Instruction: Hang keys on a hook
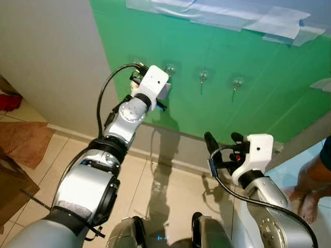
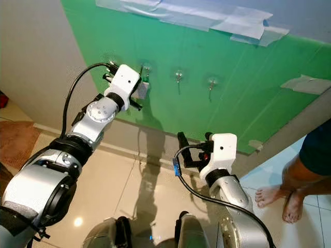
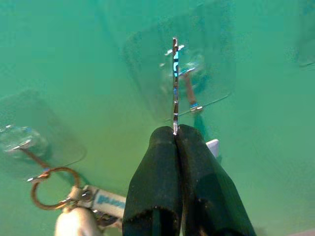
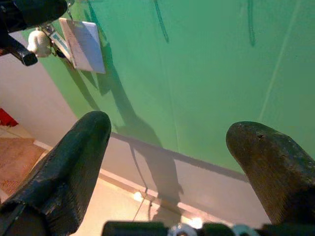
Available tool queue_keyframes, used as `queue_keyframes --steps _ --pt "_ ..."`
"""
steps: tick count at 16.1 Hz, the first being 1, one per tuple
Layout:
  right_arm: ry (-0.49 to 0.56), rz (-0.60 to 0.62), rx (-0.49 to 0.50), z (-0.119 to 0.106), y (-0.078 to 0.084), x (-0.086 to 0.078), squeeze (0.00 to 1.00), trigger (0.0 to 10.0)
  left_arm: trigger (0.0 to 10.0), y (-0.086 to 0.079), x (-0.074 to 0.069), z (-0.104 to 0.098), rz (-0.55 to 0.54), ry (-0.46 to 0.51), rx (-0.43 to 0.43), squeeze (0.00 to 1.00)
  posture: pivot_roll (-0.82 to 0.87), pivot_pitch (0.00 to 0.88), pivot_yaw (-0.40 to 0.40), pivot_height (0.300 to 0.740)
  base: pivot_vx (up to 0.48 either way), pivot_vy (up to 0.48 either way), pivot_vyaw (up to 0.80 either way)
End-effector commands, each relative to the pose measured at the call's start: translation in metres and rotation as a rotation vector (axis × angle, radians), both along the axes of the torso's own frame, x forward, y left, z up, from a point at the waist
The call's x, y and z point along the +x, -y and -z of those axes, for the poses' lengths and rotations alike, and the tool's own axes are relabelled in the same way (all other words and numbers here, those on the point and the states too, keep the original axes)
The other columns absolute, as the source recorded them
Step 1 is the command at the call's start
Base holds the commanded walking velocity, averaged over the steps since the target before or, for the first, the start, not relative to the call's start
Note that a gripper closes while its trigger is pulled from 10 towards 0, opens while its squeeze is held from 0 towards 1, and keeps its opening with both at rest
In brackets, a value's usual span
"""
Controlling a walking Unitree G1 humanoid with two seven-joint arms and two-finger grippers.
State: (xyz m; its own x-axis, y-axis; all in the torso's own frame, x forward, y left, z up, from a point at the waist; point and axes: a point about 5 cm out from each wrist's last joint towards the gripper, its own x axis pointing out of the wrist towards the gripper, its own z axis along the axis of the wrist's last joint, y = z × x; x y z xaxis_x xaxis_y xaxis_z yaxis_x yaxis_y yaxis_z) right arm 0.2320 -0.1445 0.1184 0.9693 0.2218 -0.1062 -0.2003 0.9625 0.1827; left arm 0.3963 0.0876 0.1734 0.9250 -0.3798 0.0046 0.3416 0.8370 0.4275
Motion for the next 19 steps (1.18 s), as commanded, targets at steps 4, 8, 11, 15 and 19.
queue_keyframes --steps 4,8,11,15,19 --pt "0.002 0.008 -0.018 -0.002 0.001 -0.005 0.0 10.0 0.0 0.01 -0.004 -0.009 0.074 0.054 -0.074 0.0 -0.34 0.179 0.068 0.71 0.199 -0.156 0.0" --pt "-0.002 0.026 -0.042 -0.002 0.008 -0.011 0.0 10.0 0.0 -0.019 -0.049 0.01 0.077 -0.006 -0.269 0.0 -0.32 0.172 0.067 0.71 0.0 0.0 0.0" --pt "-0.014 -0.01 -0.061 0.001 0.009 -0.01 0.0 10.0 0.0 -0.011 -0.082 0.015 0.212 -0.091 -0.356 0.0 -0.28 0.169 0.044 0.71 0.0 0.0 0.0" --pt "-0.021 -0.029 -0.071 0.002 0.011 -0.007 0.0 10.0 0.0 -0.025 -0.112 0.016 0.209 -0.173 -0.419 0.0 -0.25 0.173 0.026 0.71 0.0 0.0 0.0" --pt "-0.032 -0.027 -0.073 0.004 0.015 -0.01 0.0 10.0 0.0 -0.029 -0.144 0.005 0.189 -0.153 -0.463 0.0 -0.24 0.179 0.017 0.71 0.0 0.0 0.0"
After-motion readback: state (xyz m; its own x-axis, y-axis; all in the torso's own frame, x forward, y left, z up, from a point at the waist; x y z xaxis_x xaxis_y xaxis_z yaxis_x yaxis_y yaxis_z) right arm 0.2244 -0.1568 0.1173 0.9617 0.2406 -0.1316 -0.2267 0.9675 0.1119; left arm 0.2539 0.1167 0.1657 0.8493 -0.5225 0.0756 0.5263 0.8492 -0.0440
